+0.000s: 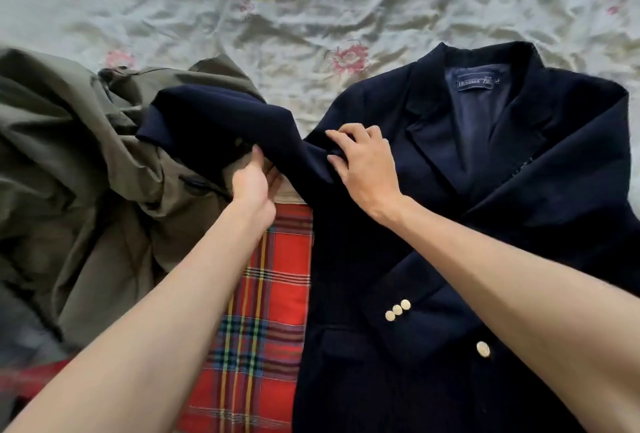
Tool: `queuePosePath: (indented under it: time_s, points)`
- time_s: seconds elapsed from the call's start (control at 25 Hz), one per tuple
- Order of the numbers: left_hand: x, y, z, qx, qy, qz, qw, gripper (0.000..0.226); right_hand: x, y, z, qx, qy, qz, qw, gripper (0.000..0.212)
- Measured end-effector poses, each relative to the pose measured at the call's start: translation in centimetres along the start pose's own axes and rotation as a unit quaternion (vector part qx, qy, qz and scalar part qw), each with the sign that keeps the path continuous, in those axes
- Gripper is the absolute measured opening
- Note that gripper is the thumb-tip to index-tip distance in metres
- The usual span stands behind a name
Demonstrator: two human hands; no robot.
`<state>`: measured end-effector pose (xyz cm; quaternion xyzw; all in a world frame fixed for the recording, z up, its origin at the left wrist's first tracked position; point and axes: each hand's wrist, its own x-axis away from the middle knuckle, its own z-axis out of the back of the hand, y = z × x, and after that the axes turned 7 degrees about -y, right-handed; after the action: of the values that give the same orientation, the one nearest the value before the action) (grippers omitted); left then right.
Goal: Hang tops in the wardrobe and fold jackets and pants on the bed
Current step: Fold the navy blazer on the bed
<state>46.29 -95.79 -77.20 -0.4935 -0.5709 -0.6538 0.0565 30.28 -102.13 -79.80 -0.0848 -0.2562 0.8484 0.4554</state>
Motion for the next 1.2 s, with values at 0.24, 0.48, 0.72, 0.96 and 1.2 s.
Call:
queuePosePath:
  time_s: [0.24, 0.48, 0.72, 0.96, 1.2]
  points:
    - [-2.4, -0.2, 0.0, -0.108, -0.036, -0.053, 0.992, 0.021, -6.6, -3.0, -1.0, -0.018, -0.149, 0.02, 0.988, 0.015]
    - [-0.5, -0.7, 4.0, -0.151, 0.092, -0.088, 0.98, 0.039, -6.5, -0.4, 1.9, -0.271, 0.046, -0.157, 0.949, 0.011]
    - [0.7, 2.3, 3.5, 0.24, -0.121, 0.038, 0.962, 0.049, -4.0, -0.9, 0.7, -0.294, 0.043, -0.186, 0.937, 0.013]
    - [2.9, 5.7, 1.1, 0.197, -0.115, 0.02, 0.974, 0.041, 5.6, 1.3, -0.3, 0.018, -0.135, -0.027, 0.99, 0.07]
    - [12.9, 2.8, -4.8, -0.12, -0.149, -0.433, 0.881, 0.028, 8.0, 3.2, 10.1, -0.618, -0.155, -0.166, 0.753, 0.047]
